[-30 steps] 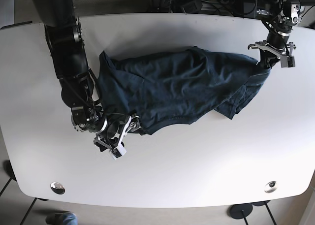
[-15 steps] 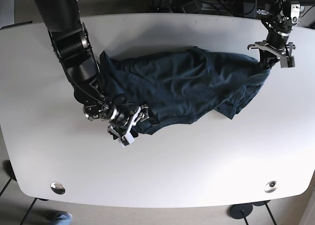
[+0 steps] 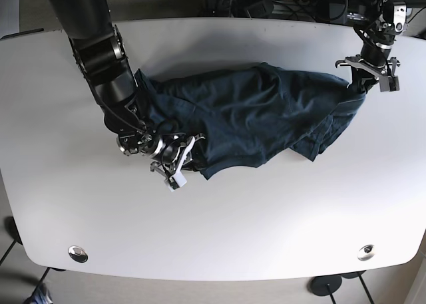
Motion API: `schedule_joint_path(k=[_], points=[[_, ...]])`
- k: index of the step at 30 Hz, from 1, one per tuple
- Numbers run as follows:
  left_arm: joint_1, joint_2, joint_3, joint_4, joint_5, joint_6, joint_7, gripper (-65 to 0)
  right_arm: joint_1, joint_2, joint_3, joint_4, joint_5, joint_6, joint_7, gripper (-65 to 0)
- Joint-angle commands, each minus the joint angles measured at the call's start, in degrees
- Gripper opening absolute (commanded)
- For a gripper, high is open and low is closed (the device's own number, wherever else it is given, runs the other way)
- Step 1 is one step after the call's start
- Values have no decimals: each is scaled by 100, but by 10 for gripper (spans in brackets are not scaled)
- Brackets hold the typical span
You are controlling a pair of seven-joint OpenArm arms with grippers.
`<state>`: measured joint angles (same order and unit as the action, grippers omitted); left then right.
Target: Fold the T-shirt properly
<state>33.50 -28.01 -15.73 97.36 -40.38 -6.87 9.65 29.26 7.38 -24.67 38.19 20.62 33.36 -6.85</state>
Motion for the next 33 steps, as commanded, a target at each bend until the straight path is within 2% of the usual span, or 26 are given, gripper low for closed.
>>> schedule_joint_path(k=[1, 3, 4, 7, 9, 11, 13, 15, 17, 21, 25, 27, 29, 33], points=[[4, -96, -67, 167, -45, -20, -125, -640, -301, 313, 53, 932, -27, -44, -444, -634], [4, -96, -76, 369, -45, -20, -125, -640, -732, 471, 502, 2049, -27, -299, -1033, -634], [4, -96, -76, 484, -45, -20, -125, -640, -970, 515, 827, 2576, -27, -325, -1297, -633], [4, -122, -76, 862, -45, -12, -117, -640, -1391, 489, 1820, 3912, -89, -352, -2080, -633], [-40, -157, -137, 1213, -45, -12, -20, -637, -1391, 480, 2638, 4616, -53, -352, -2809, -633], [-242, -245, -383, 1415, -45, -38, 261, -637, -1049, 489, 3165, 4809, -80, -361, -3099, -633], [-646, -298, -445, 1424, -54, -372, 411, -636, -504, 550, 3438, 4668, -89, -325, -3407, -633], [-1147, -676, -419, 1415, -54, -557, 842, -636, 112, 752, 3526, 4361, -80, -334, -3539, -633], [-1490, -869, -401, 1354, -107, -565, 947, -636, 587, 849, 3526, 4132, -80, -352, -3539, -633], [-2686, -1722, -252, 440, -1039, -574, 965, -636, 1703, 990, 3535, 3464, -89, -361, -3539, -633], [-3925, -2381, -199, -404, -1566, -583, 1079, -635, 2661, 1016, 3535, 2857, -97, -361, -3539, -633], [-4734, -2487, -137, -809, -1725, -592, 1422, -635, 3083, 1174, 3543, 2567, -97, -369, -3513, -633], [-5385, -2496, -111, -1152, -1804, -803, 1765, -635, 3312, 1218, 3570, 2427, -89, -369, -3513, -633], [-5745, -2461, -120, -1319, -1812, -935, 2011, -635, 3074, 1245, 3570, 2453, -27, -369, -3521, -633]])
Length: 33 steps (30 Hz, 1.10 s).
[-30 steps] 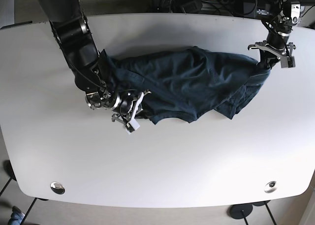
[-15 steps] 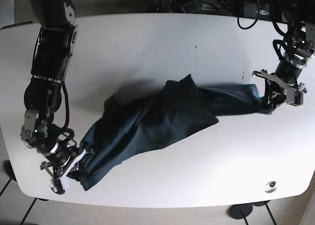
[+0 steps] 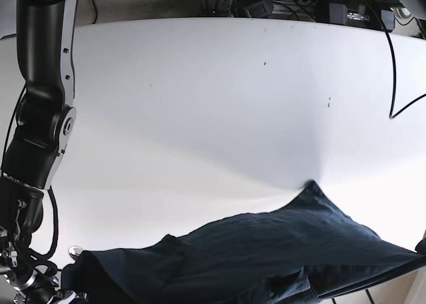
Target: Fold the T-shirt properly
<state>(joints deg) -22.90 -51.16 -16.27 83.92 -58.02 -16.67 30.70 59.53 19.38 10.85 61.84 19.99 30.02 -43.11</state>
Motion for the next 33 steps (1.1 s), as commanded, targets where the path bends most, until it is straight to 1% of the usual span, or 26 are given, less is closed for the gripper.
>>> schedule_joint_path(k=[1, 2, 4, 6, 8, 9, 10, 12, 15, 17, 19, 20, 21, 23, 25, 26, 27, 28, 29, 31, 33], points=[[-1, -76, -65, 34, -57, 36, -85, -635, -146, 45, 27, 185, 36, -35, 105, -633], [184, 21, -100, 105, -49, 36, -94, -636, -375, 45, 36, 378, 36, -35, 105, -633], [597, 171, -241, 281, -40, 36, -94, -637, -1052, 10, 317, 774, 36, -35, 96, -633], [1239, 426, -610, 439, -31, 36, -103, -637, -1737, 1, 546, 1108, 36, -35, 96, -633], [1872, 786, -1041, 571, -13, 36, -94, -637, -2485, 1, 660, 1380, 45, -35, 96, -633], [2364, 1023, -1252, 641, -5, 36, -94, -636, -3047, -17, 801, 1574, 45, -35, 96, -633], [2690, 1155, -1357, 711, -5, 36, -94, -636, -3452, -96, 924, 1671, 45, 9, 96, -633], [3296, 1489, -1516, 843, -5, 27, -112, -636, -4173, -245, 1205, 1882, 45, 27, 96, -633], [4043, 1929, -1753, 984, -5, 27, -112, -636, -5148, -333, 1451, 2180, 45, 35, 122, -631], [4439, 2140, -1797, 1010, -5, 27, -112, -636, -5676, -430, 1477, 2365, 45, 35, 122, -631], [4738, 2307, -1806, 1010, -5, 27, -112, -636, -6142, -544, 1706, 2567, 45, 35, 122, -631], [4966, 2351, -1806, 1010, -5, 18, -112, -637, -6432, -667, 1794, 2699, 45, 44, 122, -631], [5090, 2386, -1806, 1019, -5, -43, -112, -637, -6590, -711, 1812, 2787, 45, 44, 122, -631], [5292, 2465, -1815, 1019, -5, -386, -112, -639, -6951, -764, 1820, 3042, 45, 44, 122, -631], [5468, 2474, -1823, 1019, -5, -509, -112, -639, -7179, -790, 1820, 3191, 45, 44, 122, -631], [5635, 2500, -1920, 1019, -5, -536, -112, -639, -7311, -861, 1820, 3271, 45, 53, 122, -631], [5740, 2544, -2061, 1019, -5, -536, -112, -639, -7381, -869, 1820, 3306, 45, 123, 122, -631], [5854, 2641, -2210, 1019, -5, -544, -103, -639, -7469, -887, 1820, 3323, 45, 255, 122, -631], [5933, 2694, -2280, 1019, 13, -544, -94, -639, -7513, -887, 1820, 3323, 45, 308, 122, -631], [6057, 2720, -2342, 1019, 224, -606, -103, -639, -7619, -887, 1820, 3314, 45, 317, 122, -631], [6101, 2799, -2360, 1010, 444, -852, -103, -640, -7698, -887, 1812, 3314, 45, 317, 122, -631]])
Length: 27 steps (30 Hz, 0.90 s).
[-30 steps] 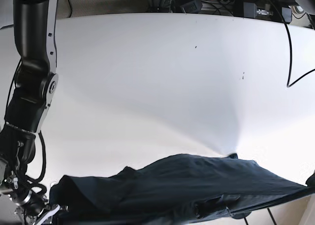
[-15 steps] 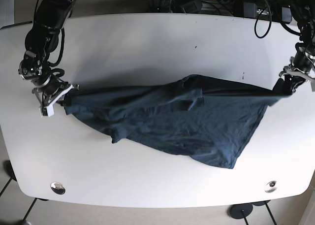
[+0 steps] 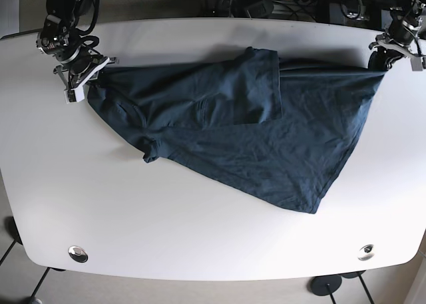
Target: Fold the T-shirt properly
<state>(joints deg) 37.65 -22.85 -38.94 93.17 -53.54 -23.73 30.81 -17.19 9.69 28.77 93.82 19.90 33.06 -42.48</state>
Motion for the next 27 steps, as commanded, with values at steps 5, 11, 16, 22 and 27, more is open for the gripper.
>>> schedule_joint_path(k=[5, 11, 16, 22, 27], points=[[231, 769, -726, 393, 1174, -911, -79, -640, -70, 81, 19, 117, 45, 224, 59, -629], [196, 1437, -867, 1114, 2721, -1447, -79, -565, -79, 81, 19, 178, 45, 241, 59, -620], [-112, 1419, -875, 1132, 2774, -1403, -79, -325, -290, 64, 28, 1014, 54, 241, 59, -323], [-437, 1199, -875, 1440, 2738, -1447, -79, -318, 9, -51, 485, 1462, 660, 197, 33, -103], [-868, 1068, -875, 1721, 2738, -1456, -79, -318, 985, 28, 494, 214, 177, 197, -284, -105]])
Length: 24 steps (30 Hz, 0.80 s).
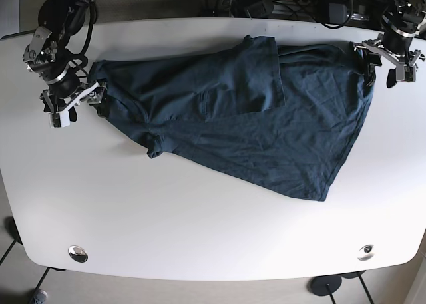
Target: Fold the T-shirt properly
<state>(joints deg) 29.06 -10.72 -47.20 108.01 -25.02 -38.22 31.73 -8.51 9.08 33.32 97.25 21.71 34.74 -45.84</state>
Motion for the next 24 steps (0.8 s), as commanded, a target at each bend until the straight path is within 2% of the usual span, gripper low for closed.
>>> schedule_joint_path(k=[1, 4, 9, 10, 13, 14, 15, 16, 17, 18, 20, 22, 24], points=[[-18, -172, -49, 298, -114, -7, -118, -318, 188, 90, 39, -314, -84, 29, 70, -105], [-159, -198, -49, 395, -123, -7, 216, -318, 293, 81, 39, -789, -154, 38, 79, -105], [-422, -163, -137, 421, -123, -7, 216, -318, 284, 63, 22, -1255, -110, 56, 88, -111], [-519, -163, -137, 421, -87, -7, 216, -318, 284, 63, 22, -1281, -101, 64, 88, -136], [-853, -189, -128, 395, -70, 37, 225, -314, 276, 54, 4, -1299, -101, 64, 88, -309], [-1029, -198, -128, 386, -61, 37, 225, -312, 276, 54, 4, -1308, -101, 64, 88, -382], [-1337, -198, -84, 316, -52, 46, 269, -312, 284, 54, 4, -1308, -101, 64, 88, -493], [-1548, -198, 39, 210, 44, 46, 410, -312, 284, 54, 4, -1308, -101, 64, 79, -568], [-2014, -207, 215, 43, 405, 46, 638, -312, 302, 54, 4, -1308, -101, 64, 70, -639], [-2365, -207, 311, -89, 748, 46, 744, -311, 302, 54, 4, -1308, -101, 64, 70, -623], [-3069, -163, 654, -554, 1556, 46, 841, -296, 302, 54, 4, -1281, -101, 73, 70, -633], [-3912, -154, 1058, -1504, 2321, 46, 779, -224, 302, 54, 4, -1272, -101, 73, 70, -633], [-4501, -154, 1217, -2383, 2594, 46, 612, -203, 311, 54, 4, -1272, -101, 73, 70, -633]])
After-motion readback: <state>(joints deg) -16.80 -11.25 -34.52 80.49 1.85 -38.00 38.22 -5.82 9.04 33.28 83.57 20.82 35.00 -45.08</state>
